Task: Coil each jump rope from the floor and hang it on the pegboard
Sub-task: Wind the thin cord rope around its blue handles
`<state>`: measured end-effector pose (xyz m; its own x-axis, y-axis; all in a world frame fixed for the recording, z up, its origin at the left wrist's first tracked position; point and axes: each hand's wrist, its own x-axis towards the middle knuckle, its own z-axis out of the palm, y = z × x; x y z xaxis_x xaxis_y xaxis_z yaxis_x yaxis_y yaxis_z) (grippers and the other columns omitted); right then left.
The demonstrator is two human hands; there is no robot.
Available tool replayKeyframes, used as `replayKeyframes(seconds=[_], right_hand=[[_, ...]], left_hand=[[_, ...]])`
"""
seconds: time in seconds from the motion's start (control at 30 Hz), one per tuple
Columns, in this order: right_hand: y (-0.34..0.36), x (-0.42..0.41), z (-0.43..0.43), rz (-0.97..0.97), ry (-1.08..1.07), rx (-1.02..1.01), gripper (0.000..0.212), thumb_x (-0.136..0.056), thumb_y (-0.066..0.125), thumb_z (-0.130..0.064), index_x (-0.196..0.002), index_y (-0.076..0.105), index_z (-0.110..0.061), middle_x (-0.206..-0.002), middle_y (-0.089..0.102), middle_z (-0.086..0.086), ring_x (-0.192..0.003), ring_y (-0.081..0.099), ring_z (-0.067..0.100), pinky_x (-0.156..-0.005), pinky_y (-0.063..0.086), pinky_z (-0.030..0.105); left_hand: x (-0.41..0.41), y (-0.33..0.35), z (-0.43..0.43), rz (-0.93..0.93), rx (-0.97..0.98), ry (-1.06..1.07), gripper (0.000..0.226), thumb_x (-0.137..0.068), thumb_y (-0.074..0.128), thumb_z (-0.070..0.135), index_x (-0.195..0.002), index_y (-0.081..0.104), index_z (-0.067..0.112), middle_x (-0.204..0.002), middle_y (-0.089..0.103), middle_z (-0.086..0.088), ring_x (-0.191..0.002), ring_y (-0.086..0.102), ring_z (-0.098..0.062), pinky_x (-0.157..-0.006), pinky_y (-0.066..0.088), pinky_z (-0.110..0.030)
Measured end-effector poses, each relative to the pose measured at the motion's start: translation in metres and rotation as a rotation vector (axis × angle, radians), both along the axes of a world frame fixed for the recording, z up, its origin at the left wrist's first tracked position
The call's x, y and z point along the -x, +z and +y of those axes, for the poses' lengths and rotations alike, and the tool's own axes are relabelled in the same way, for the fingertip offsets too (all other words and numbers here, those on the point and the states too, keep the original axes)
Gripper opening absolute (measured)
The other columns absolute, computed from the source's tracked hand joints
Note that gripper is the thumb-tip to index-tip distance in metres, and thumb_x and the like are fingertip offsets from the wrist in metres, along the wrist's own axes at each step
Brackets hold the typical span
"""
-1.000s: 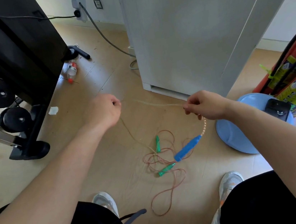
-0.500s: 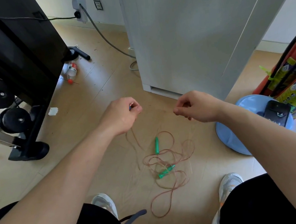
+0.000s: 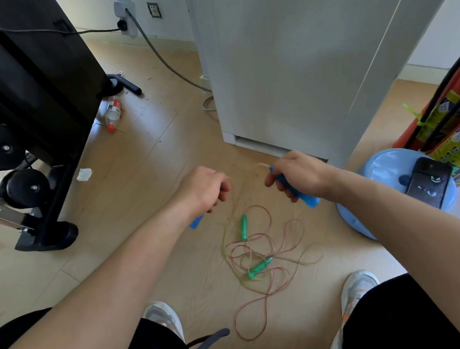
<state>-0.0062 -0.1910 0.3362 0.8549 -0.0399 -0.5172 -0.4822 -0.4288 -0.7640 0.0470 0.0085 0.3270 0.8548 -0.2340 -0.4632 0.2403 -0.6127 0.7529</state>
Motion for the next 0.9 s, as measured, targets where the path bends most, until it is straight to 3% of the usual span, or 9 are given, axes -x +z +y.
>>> replayKeyframes(seconds=[0.07, 0.2, 0.37, 0.63, 0.83, 0.9], right_hand=[[0.001, 0.003, 0.012, 0.027, 0.021, -0.087, 0.024, -0.097, 0.045, -0.013, -0.096, 0.066, -0.001, -0.081, 0.056, 0.017, -0.069, 0.057, 0.026, -0.066, 0.054, 0.039], [-0.003, 0.005, 0.027, -0.087, 0.108, 0.092, 0.015, -0.095, 0.06, -0.021, -0.096, 0.073, -0.014, -0.096, 0.068, 0.015, -0.089, 0.062, 0.025, -0.085, 0.056, 0.04], [-0.009, 0.007, 0.027, -0.19, 0.066, 0.071, 0.013, -0.089, 0.073, -0.023, -0.099, 0.078, -0.018, -0.086, 0.076, 0.004, -0.084, 0.071, 0.026, -0.075, 0.062, 0.035], [-0.019, 0.009, 0.032, -0.256, -0.063, 0.085, 0.017, -0.074, 0.086, -0.023, -0.088, 0.078, -0.017, -0.071, 0.075, 0.0, -0.068, 0.073, 0.016, -0.072, 0.063, 0.039], [-0.015, 0.011, 0.036, -0.353, -0.004, 0.183, 0.02, -0.072, 0.087, -0.03, -0.088, 0.078, -0.021, -0.068, 0.073, -0.002, -0.058, 0.068, 0.007, -0.06, 0.06, 0.028], [-0.01, 0.01, 0.032, -0.338, 0.115, 0.253, 0.025, -0.072, 0.087, -0.034, -0.093, 0.077, -0.025, -0.074, 0.072, -0.008, -0.065, 0.066, 0.003, -0.061, 0.054, 0.022]], left_hand=[[0.01, 0.003, -0.008, 0.053, 0.153, 0.03, 0.029, -0.098, 0.047, 0.014, -0.075, 0.063, 0.009, -0.065, 0.061, -0.006, -0.059, 0.049, -0.02, -0.055, 0.042, -0.029], [0.018, -0.001, -0.013, 0.073, 0.273, 0.059, 0.027, -0.103, 0.049, 0.022, -0.09, 0.069, 0.009, -0.077, 0.066, -0.006, -0.075, 0.063, -0.02, -0.077, 0.058, -0.041], [0.015, -0.008, -0.013, 0.071, 0.293, 0.07, 0.024, -0.101, 0.054, 0.028, -0.095, 0.071, 0.012, -0.09, 0.069, -0.01, -0.085, 0.067, -0.023, -0.087, 0.06, -0.047], [0.013, -0.016, -0.018, 0.048, 0.3, 0.066, 0.018, -0.096, 0.065, 0.033, -0.097, 0.075, 0.018, -0.095, 0.074, -0.005, -0.092, 0.071, -0.023, -0.083, 0.061, -0.041], [0.014, -0.017, -0.015, 0.03, 0.314, 0.073, 0.016, -0.086, 0.077, 0.024, -0.099, 0.074, 0.016, -0.099, 0.076, -0.007, -0.098, 0.072, -0.026, -0.091, 0.058, -0.04], [0.013, -0.014, -0.012, -0.01, 0.28, 0.062, 0.01, -0.087, 0.076, 0.023, -0.096, 0.074, 0.018, -0.093, 0.076, -0.002, -0.094, 0.072, -0.022, -0.082, 0.058, -0.031]])
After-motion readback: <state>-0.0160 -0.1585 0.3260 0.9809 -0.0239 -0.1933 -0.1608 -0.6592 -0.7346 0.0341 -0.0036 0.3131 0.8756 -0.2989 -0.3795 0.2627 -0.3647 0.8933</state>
